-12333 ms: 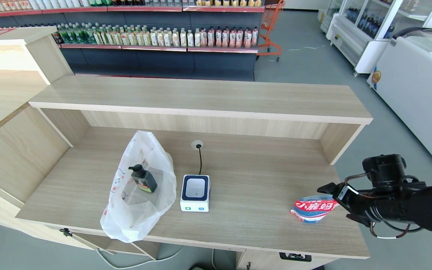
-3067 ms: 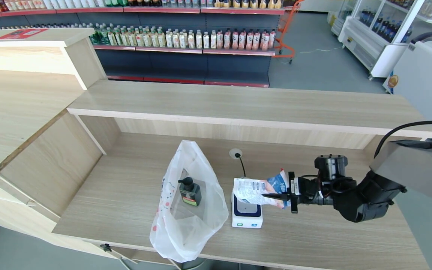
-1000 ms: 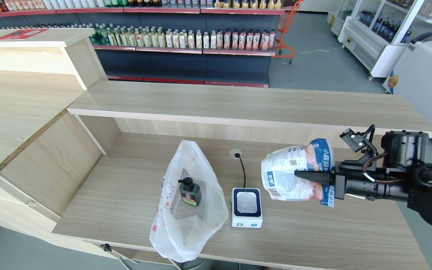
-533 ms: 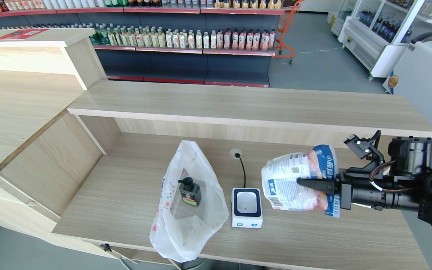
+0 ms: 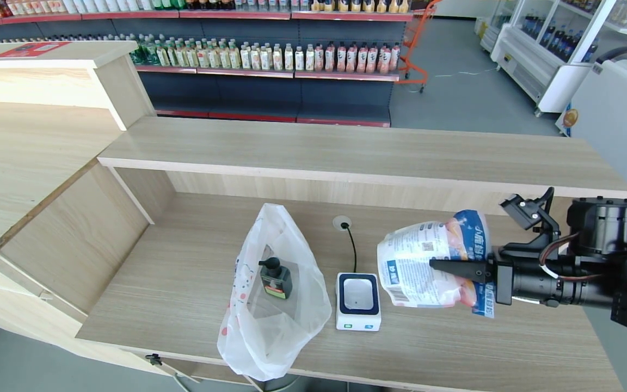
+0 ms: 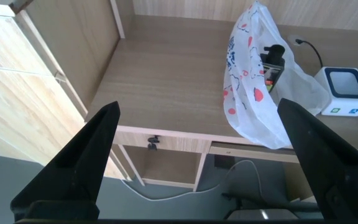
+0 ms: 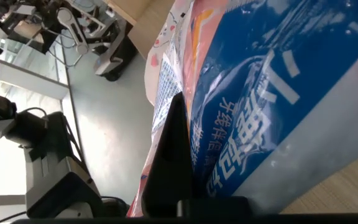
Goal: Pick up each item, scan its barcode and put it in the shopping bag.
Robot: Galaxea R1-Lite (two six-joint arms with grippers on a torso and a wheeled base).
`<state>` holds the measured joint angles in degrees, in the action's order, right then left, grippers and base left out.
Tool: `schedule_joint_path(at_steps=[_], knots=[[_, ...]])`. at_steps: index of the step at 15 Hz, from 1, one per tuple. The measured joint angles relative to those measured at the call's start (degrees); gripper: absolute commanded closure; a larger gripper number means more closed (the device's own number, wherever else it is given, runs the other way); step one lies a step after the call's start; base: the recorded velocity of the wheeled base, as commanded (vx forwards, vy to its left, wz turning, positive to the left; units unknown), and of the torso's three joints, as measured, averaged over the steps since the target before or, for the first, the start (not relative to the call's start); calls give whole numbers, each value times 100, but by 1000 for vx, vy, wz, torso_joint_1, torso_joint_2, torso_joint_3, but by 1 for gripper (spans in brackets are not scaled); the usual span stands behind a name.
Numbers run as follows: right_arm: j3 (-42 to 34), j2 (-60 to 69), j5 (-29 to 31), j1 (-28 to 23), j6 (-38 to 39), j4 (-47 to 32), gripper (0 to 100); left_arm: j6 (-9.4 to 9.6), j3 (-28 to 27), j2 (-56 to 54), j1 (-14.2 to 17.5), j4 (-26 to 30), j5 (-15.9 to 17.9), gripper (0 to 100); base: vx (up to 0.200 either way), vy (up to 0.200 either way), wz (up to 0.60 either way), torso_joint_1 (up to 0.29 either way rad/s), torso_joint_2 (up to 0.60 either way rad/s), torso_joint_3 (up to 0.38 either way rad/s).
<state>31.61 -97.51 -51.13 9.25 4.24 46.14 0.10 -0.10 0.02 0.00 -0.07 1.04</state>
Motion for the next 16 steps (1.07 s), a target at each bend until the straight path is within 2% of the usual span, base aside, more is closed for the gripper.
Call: schedule_joint_path(at_steps=[5,13,16], knots=[[-16,149,11,188,427,-13,100,-2,0,-2,-7,2,2,0,0,200,0,5,5,4],[-155,-17,57,839,366,-501,100,-23,0,0,0,0,0,0,0,0,0,0,0,0],[-174,-474,213,944,-247,-521,100,-26,0,0,-5,0,0,0,0,0,0,0,0,0]])
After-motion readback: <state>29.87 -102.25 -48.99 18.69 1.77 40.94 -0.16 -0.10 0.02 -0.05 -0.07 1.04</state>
